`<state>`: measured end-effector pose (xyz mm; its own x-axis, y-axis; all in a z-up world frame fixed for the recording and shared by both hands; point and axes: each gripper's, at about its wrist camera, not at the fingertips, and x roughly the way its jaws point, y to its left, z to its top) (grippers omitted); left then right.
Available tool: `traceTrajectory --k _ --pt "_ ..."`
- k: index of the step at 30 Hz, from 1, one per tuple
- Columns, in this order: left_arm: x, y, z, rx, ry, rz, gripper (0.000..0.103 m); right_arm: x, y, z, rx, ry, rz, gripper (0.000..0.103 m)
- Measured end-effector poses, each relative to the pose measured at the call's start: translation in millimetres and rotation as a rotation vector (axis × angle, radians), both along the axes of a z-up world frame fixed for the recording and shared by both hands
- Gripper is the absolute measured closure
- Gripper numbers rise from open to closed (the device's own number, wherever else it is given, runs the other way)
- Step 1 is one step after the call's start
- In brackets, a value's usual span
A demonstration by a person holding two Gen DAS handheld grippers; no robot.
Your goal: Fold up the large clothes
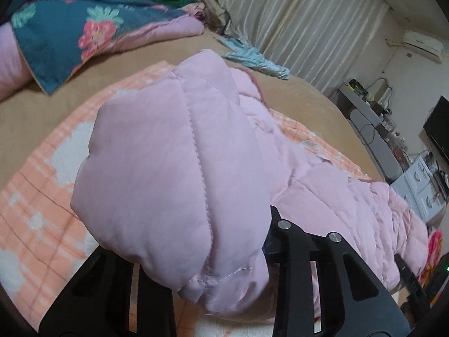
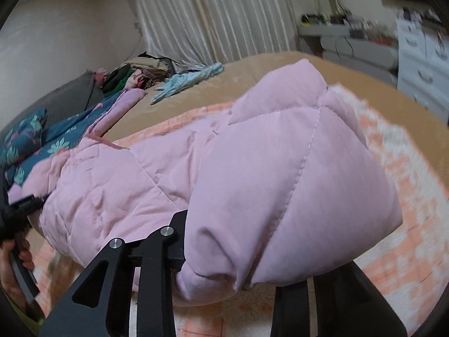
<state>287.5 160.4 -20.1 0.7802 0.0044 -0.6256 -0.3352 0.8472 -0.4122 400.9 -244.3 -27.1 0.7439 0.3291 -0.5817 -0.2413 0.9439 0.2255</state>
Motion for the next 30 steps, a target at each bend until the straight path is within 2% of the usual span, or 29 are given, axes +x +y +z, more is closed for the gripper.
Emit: traceTrajectory --k 8,13,30 --pt "-33.0 -6.6 32.0 0.042 -0.042 -0.04 0.08 -34.3 9.1 35.7 -0.08 -0.078 0.061 0.075" --pt "-55.1 -11.0 45.3 0.059 -0.058 -0.049 0.08 -58.4 6.6 44.8 -0.105 -0.077 0.074 0.075" --pt "-113.2 -12.0 44.5 0.07 -0.037 -0.072 0.08 -124.3 -4.5 50.9 -0.12 -0.062 0.084 0.075"
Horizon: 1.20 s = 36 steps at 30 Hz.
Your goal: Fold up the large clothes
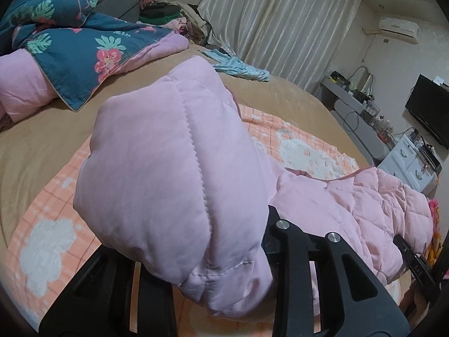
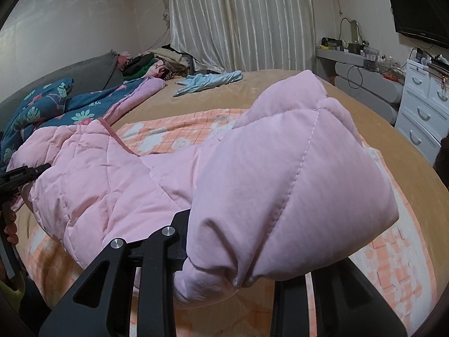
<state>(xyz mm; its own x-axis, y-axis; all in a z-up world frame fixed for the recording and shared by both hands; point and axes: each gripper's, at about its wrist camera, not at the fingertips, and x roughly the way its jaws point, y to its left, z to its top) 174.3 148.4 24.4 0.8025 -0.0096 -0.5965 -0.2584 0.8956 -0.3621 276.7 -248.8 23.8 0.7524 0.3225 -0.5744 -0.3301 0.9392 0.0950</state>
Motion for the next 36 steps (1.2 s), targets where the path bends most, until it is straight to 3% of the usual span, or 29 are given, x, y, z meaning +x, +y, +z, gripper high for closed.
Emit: traceTrajectory --k 23,36 --pt "-41.7 0.5 -36.4 0.061 0.068 -0.036 0.077 -48.7 -10.2 -29.2 0.006 0.043 -0.032 0.074" --pt "-50.5 4.2 -71.2 0.056 0.115 -0.03 0.071 -38.8 -33.5 -65.3 0.125 0.17 -0.104 0.067"
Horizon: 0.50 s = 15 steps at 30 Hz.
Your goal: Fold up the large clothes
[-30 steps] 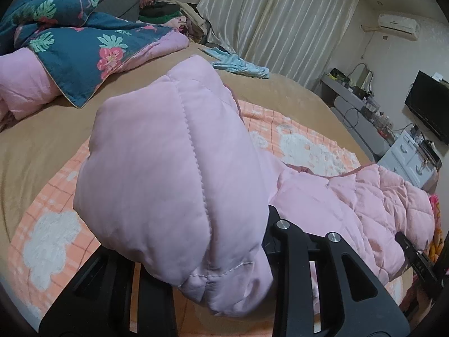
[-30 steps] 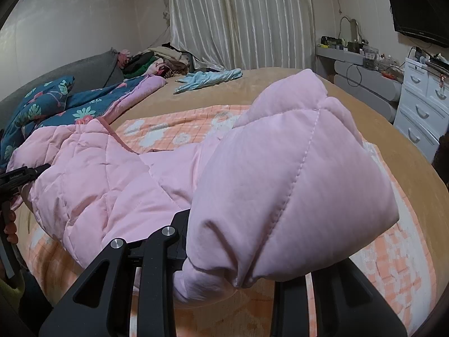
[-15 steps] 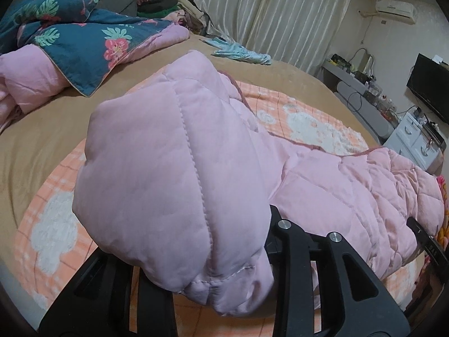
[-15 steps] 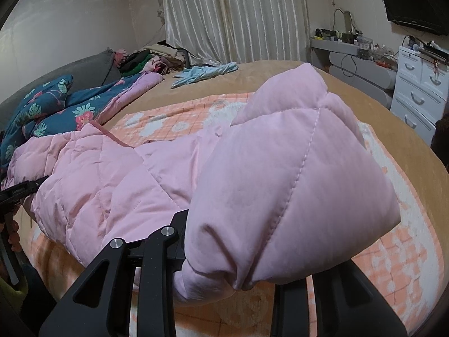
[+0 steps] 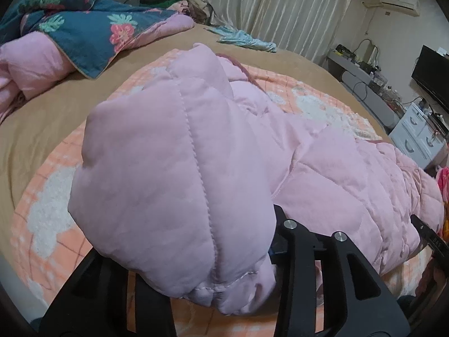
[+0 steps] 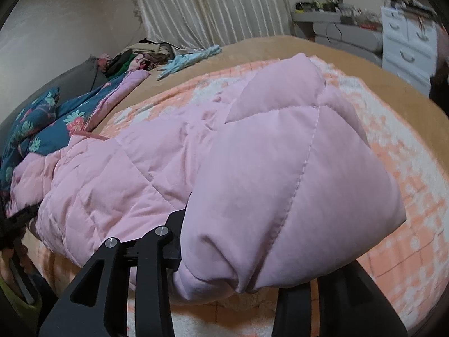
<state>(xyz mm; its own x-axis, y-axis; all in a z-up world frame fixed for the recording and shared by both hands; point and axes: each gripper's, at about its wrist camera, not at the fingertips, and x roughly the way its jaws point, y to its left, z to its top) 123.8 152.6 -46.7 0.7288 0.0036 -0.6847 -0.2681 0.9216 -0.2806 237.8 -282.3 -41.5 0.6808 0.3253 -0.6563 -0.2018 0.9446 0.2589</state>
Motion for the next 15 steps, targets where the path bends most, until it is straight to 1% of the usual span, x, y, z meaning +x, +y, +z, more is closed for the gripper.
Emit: traceTrajectory --k 4,6,7,8,9,10,11,12,13,15 --pt "-1.4 2.6 -11.1 -0.019 0.014 0.012 0.065 5.9 -5.6 -13.1 0.038 0.045 -0.023 0.06" --pt "-2.9 3.8 -14.8 -0.029 0.018 0.017 0.062 8.6 -10.2 -18.2 0.074 0.073 -0.036 0.052" --pt "-4.4 4.6 -15.5 -0.037 0.015 0.017 0.061 10.0 -12.9 -20.2 0.094 0.09 -0.041 0.051" --pt "-5.8 5.5 -15.6 -0.044 0.014 0.018 0.06 10.2 -15.3 -20.5 0.102 0.099 -0.044 0.046" --pt "-6.6 6.2 -15.9 -0.047 0.015 0.018 0.057 9.7 -16.8 -20.5 0.105 0.104 -0.048 0.038" --pt "-8.1 6.8 -15.7 -0.046 0.019 0.02 0.053 9.4 -17.9 -20.4 0.105 0.112 -0.052 0.035" --pt "-9.2 7.6 -15.9 -0.047 0.022 0.023 0.051 9.1 -18.9 -20.2 0.106 0.117 -0.056 0.032" --pt "-10.9 8.8 -16.2 -0.05 0.027 0.026 0.046 8.0 -19.7 -20.3 0.108 0.12 -0.06 0.028" --pt "-12.6 10.3 -16.6 -0.049 0.032 0.031 0.038 5.7 -22.1 -22.2 0.109 0.122 -0.063 0.026" --pt "-16.3 12.3 -16.2 -0.045 0.041 0.038 0.031 1.8 -24.9 -22.6 0.1 0.128 -0.073 0.018"
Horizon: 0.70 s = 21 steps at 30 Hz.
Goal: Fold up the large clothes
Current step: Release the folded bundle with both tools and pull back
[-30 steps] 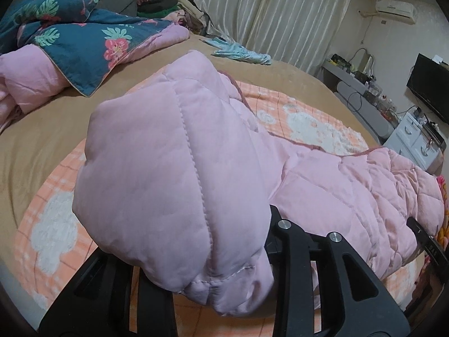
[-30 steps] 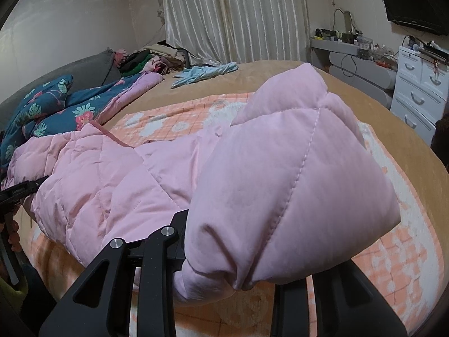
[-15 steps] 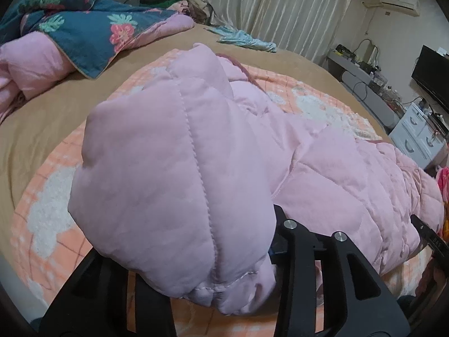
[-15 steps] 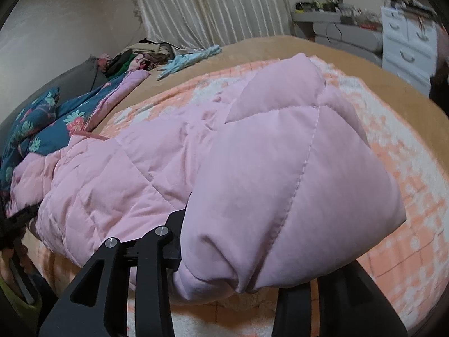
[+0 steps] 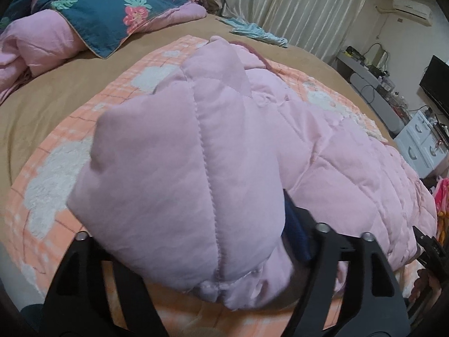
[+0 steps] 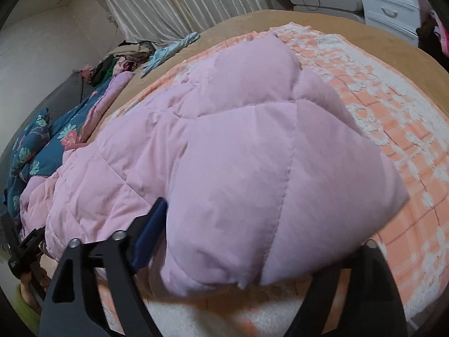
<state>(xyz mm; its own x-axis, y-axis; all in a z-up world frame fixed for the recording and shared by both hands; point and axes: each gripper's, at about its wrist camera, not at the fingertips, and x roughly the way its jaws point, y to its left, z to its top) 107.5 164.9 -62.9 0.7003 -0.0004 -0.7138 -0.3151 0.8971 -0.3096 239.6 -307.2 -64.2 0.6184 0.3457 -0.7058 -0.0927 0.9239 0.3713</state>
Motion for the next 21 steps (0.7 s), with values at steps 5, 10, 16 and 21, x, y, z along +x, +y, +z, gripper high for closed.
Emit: traceTrajectory --k 5,10,16,21 --pt "-14.7 6.3 6.2 -0.008 -0.005 0.024 0.015 -13.7 -4.8 3.7 -0.025 0.004 -0.007 0.011" --pt "-33.3 10.2 22.2 0.004 -0.029 0.039 0.009 -37.5 -9.3 18.8 -0.096 -0.03 -0.034 0.005" --pt "-53.8 10.1 50.0 0.065 -0.072 0.045 0.009 -64.0 -16.7 50.7 -0.137 -0.125 -0.053 0.004" --pt "-69.9 1.1 77.2 0.116 -0.124 0.037 0.009 -87.1 -12.0 86.6 -0.159 -0.236 -0.039 0.004"
